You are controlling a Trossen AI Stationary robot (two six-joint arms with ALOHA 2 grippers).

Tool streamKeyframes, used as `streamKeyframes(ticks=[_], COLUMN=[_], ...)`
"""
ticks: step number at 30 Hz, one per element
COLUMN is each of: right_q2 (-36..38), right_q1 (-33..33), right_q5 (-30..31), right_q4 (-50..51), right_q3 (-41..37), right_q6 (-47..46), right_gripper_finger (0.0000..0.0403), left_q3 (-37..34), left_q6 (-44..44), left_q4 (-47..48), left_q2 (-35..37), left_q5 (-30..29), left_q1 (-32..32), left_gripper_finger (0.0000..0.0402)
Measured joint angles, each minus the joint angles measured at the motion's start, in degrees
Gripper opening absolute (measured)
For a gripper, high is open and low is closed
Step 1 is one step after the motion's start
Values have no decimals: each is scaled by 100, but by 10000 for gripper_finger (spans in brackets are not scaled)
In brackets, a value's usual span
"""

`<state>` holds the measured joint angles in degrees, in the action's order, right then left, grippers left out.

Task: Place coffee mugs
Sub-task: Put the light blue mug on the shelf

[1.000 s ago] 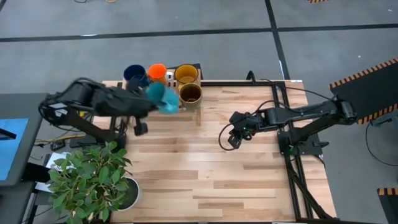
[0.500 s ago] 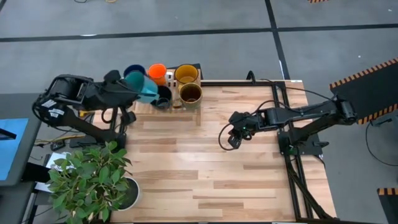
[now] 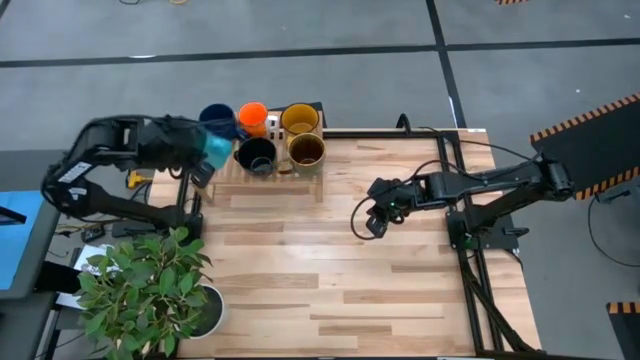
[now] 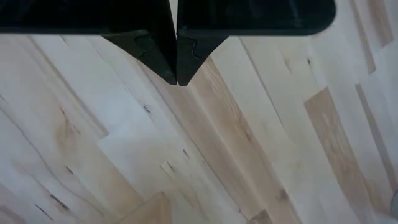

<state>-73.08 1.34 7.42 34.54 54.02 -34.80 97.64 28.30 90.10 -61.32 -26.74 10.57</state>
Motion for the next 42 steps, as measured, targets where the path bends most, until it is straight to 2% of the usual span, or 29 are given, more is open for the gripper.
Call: streamKeyframes(ticks=[4,14,21,37,42], right_q2=[0,0,0,0,-2], right_q1=[-3,-85,-114,-114,-114], right_q5=[0,2,13,22,21], right_q4=[7,4,-52,-95,-127], right_q3=[0,0,0,0,0], right_q6=[26,57,78,78,78], right_gripper_finger=[21,21,21,21,21], left_q3=[-547,-1280,-1464,-1566,-1566], left_q6=[102,-344,-1134,-1654,-1707], left_q4=[-6,-15,-20,-284,-390], left_q2=[136,25,-263,-621,-621], left_q5=[224,15,-62,84,-79], left_q1=[61,221,322,595,593], left_gripper_finger=[0,0,0,1,26])
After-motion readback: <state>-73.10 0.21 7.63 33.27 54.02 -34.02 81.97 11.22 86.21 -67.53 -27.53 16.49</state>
